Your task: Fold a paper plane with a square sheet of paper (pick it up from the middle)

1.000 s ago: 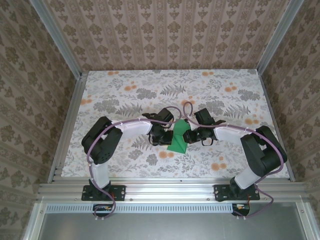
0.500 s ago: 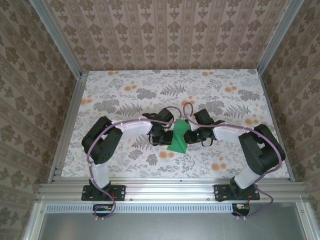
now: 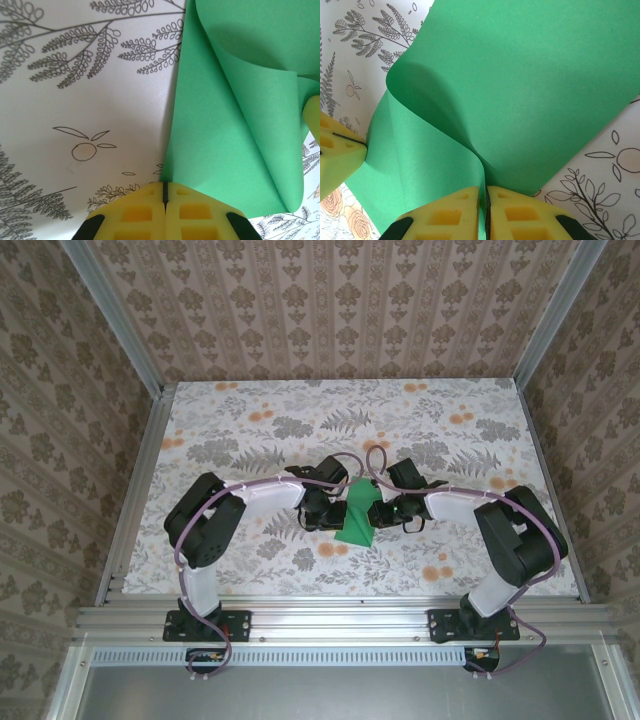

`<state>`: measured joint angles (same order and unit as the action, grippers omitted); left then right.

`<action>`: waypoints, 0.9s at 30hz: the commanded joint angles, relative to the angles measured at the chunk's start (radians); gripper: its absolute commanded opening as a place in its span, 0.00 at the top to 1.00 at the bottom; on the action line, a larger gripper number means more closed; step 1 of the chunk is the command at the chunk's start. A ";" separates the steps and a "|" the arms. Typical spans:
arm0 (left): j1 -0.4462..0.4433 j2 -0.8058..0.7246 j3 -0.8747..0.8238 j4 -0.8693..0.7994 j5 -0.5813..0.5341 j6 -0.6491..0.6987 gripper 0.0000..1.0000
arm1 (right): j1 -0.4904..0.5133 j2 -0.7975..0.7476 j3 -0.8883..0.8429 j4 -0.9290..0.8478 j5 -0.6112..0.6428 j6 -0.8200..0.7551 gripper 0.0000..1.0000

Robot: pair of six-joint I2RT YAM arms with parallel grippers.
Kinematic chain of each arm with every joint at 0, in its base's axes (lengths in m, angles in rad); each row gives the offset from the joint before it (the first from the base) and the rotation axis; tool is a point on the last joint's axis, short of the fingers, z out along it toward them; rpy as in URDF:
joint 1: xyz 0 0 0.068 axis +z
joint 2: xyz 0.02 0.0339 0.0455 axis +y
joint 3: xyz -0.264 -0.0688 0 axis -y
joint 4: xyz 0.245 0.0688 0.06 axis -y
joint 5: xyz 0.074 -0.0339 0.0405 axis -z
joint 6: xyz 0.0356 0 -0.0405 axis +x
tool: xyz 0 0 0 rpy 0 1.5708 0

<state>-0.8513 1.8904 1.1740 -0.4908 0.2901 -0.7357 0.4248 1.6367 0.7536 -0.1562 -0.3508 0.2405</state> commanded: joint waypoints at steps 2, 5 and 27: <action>-0.011 0.019 0.019 -0.042 -0.020 0.020 0.95 | -0.006 0.032 0.001 -0.028 0.041 0.012 0.87; -0.010 0.001 0.037 -0.049 -0.032 0.019 0.93 | -0.006 0.031 0.002 -0.040 0.047 0.011 0.87; 0.061 0.014 0.101 0.180 0.128 -0.122 0.79 | -0.004 0.028 -0.017 -0.016 0.038 0.028 0.87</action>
<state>-0.7948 1.8683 1.2640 -0.3634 0.3611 -0.8124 0.4248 1.6367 0.7536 -0.1562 -0.3473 0.2470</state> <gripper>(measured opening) 0.207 0.131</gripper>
